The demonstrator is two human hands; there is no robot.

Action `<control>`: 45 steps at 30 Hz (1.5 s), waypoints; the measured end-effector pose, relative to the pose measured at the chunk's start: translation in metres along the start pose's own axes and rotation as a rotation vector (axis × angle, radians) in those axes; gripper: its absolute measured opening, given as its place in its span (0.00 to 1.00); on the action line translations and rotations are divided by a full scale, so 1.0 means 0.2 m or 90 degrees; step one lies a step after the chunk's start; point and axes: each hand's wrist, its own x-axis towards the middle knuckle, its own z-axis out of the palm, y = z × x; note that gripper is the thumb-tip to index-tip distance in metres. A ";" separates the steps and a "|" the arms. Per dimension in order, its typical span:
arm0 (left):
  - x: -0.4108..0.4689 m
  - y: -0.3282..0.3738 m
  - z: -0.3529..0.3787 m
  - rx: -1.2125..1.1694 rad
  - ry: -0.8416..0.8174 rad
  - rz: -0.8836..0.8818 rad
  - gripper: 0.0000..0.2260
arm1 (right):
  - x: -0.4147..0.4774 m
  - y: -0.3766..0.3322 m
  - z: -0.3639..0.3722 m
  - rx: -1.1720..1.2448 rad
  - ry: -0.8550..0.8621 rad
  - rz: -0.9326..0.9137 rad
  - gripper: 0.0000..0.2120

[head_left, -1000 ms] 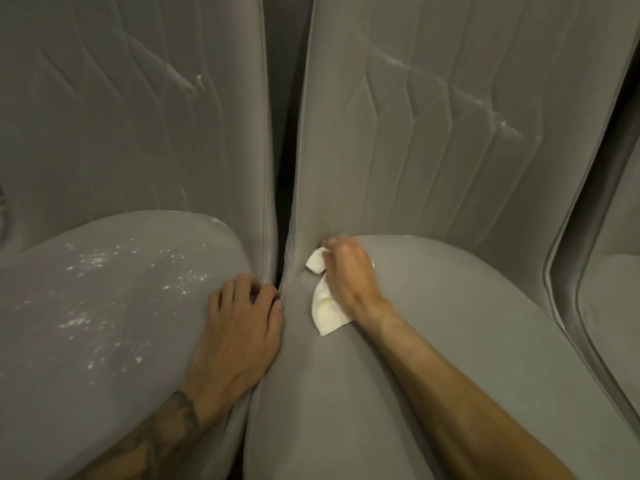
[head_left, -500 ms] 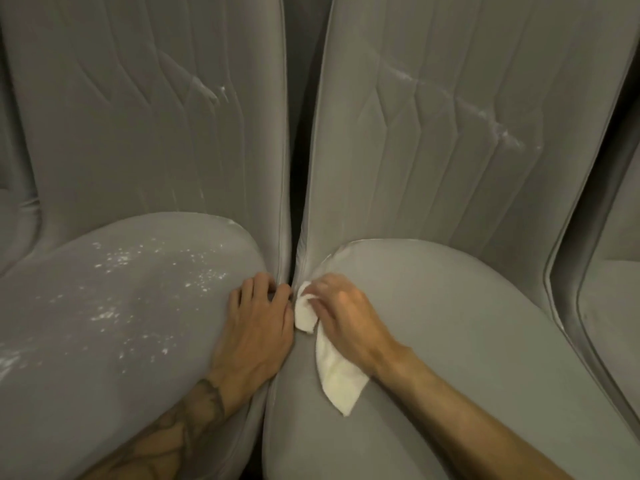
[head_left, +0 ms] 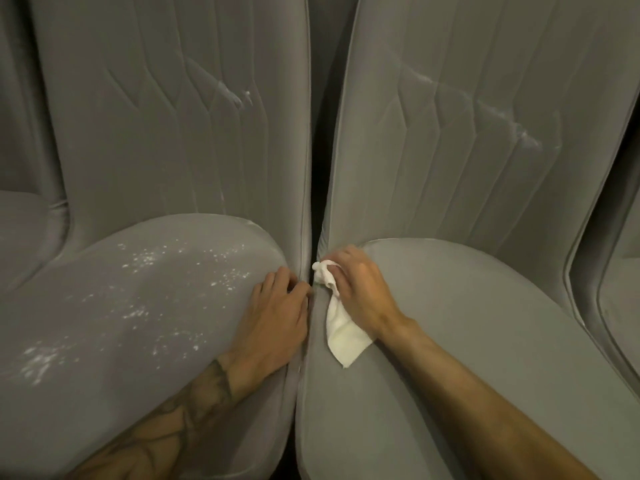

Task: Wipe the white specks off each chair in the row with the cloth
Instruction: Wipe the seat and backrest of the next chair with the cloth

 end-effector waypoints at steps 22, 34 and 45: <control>0.25 -0.14 0.00 -0.107 -0.005 0.065 0.12 | -0.07 -0.04 0.01 -0.097 -0.124 -0.137 0.11; 0.43 0.08 0.03 0.012 0.200 0.053 0.19 | -0.04 0.18 -0.10 -0.083 -0.023 -0.234 0.09; 1.01 0.31 -0.10 0.120 0.383 0.072 0.28 | 0.32 0.71 -0.85 -0.181 0.404 -0.085 0.08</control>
